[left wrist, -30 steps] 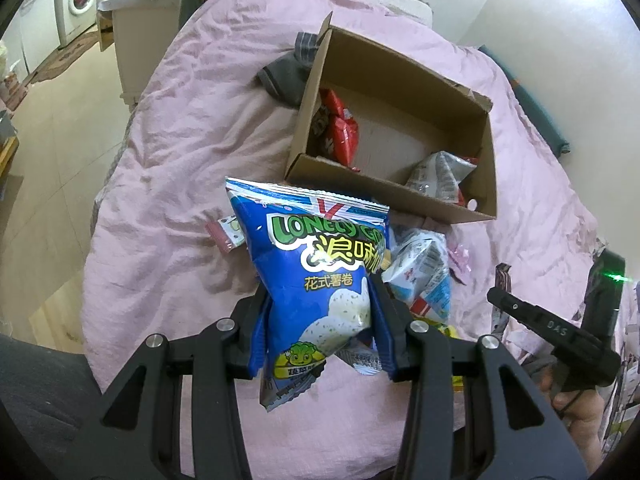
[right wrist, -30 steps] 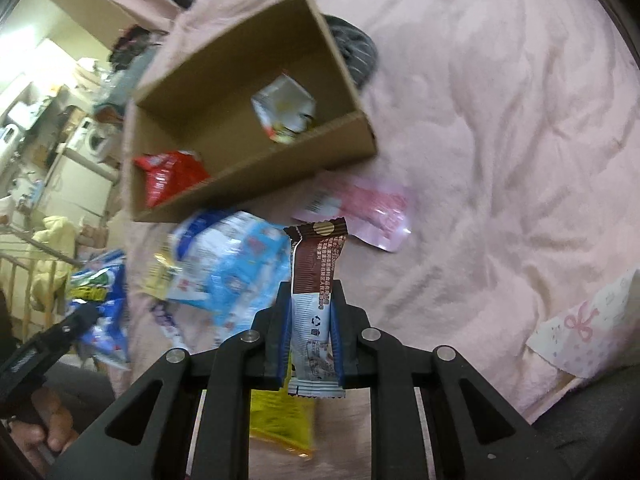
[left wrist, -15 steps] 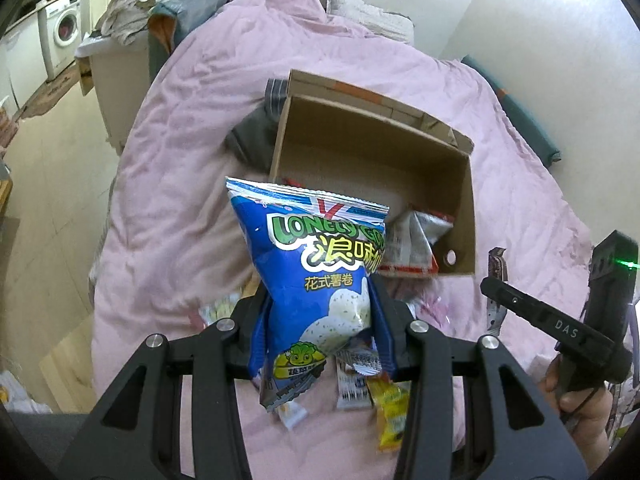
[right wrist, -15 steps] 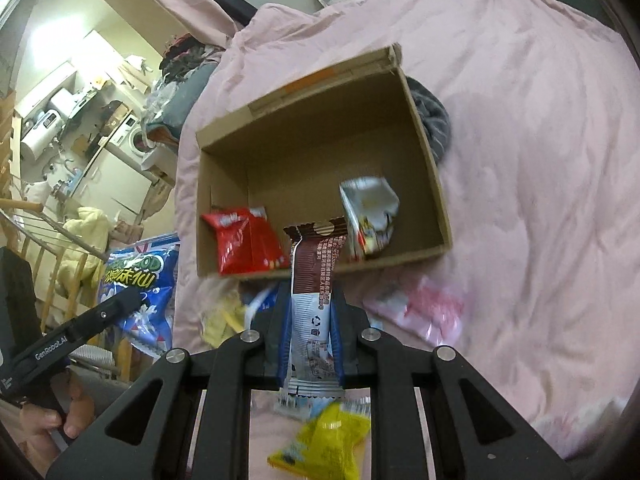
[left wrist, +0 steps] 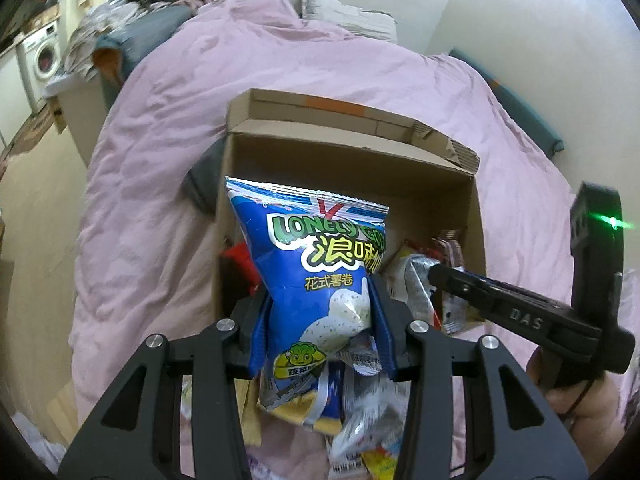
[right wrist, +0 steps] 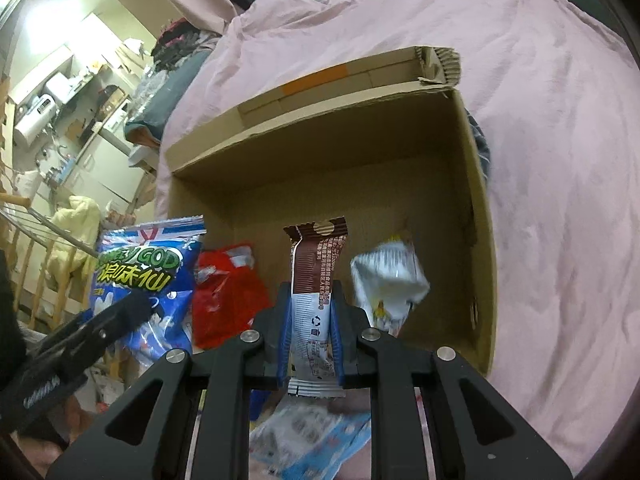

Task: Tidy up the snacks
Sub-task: 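Carry the blue bag and chocolate bar into the box with both tools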

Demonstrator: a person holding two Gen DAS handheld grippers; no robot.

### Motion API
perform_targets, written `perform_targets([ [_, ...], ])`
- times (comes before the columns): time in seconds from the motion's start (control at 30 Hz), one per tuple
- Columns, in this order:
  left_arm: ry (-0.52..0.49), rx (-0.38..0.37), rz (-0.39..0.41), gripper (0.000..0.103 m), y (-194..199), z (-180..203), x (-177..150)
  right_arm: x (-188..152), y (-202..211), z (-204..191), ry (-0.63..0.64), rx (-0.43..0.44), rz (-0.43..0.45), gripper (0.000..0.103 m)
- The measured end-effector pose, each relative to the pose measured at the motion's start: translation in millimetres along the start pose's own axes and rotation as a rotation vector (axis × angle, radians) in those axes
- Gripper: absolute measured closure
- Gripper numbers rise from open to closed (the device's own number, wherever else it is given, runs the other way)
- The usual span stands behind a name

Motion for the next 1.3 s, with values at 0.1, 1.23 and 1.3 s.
perform_targets([
  [0.1, 0.010, 0.003, 0.032, 0.064, -11, -2, 7, 1, -9, 12, -0.018, 0.002, -0.013, 0.085],
  [1.23, -0.006, -0.018, -0.009, 0.060, -41, 8, 8, 10, -12, 10, 0.013, 0.061, -0.020, 0.081],
  [1.3, -0.008, -0.026, -0.011, 0.055, -40, 9, 8, 10, -12, 13, -0.002, 0.057, -0.026, 0.075],
])
Point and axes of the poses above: each gripper's, at about its wrist camera, not at the fingertips, and y roughly against the way its jaws point, z to its right, x to its top, the point moved 5 cm from there along -y, roughly the way its jaws point, and after that the axes turned 15 degrees about -z, right-handed, at the moved point
